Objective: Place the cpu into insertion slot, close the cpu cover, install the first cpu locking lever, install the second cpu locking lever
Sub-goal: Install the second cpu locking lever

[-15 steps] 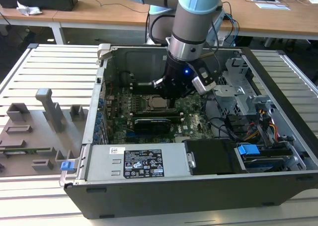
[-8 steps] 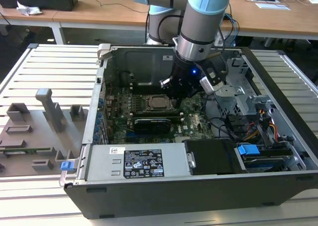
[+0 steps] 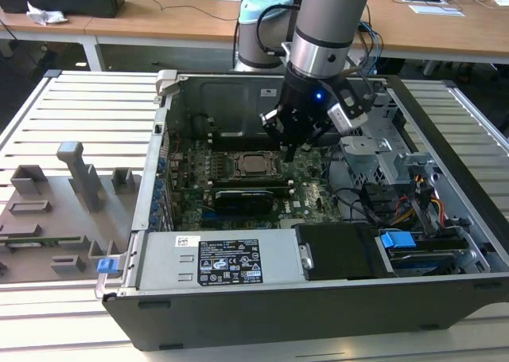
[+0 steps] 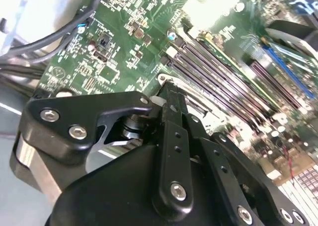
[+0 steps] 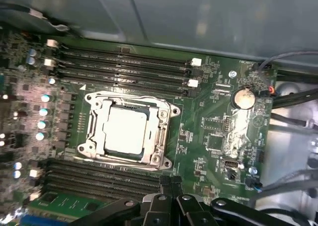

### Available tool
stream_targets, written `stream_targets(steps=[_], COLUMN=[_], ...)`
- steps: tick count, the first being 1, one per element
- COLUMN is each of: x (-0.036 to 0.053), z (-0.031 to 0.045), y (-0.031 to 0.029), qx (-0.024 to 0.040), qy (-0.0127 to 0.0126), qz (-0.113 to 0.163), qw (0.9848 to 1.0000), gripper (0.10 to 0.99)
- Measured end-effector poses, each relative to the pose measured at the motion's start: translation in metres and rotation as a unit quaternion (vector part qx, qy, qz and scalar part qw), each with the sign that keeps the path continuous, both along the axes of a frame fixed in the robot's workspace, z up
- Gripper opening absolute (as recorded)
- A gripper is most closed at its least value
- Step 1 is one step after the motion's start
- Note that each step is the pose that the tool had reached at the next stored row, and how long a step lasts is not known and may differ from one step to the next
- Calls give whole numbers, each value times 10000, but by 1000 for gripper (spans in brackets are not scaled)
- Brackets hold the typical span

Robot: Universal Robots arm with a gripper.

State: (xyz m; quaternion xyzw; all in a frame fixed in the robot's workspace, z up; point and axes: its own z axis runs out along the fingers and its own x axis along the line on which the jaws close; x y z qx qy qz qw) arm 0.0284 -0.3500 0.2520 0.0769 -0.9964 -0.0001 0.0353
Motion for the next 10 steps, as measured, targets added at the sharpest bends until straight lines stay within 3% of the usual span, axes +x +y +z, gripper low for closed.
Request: stream_targets(steps=[3, 10], x=[0, 0], z=[93, 98], y=[3, 3], qx=[-2, -2], qy=[0, 0], qz=[-1, -1], qw=[10000, 10000], gripper=[106, 106])
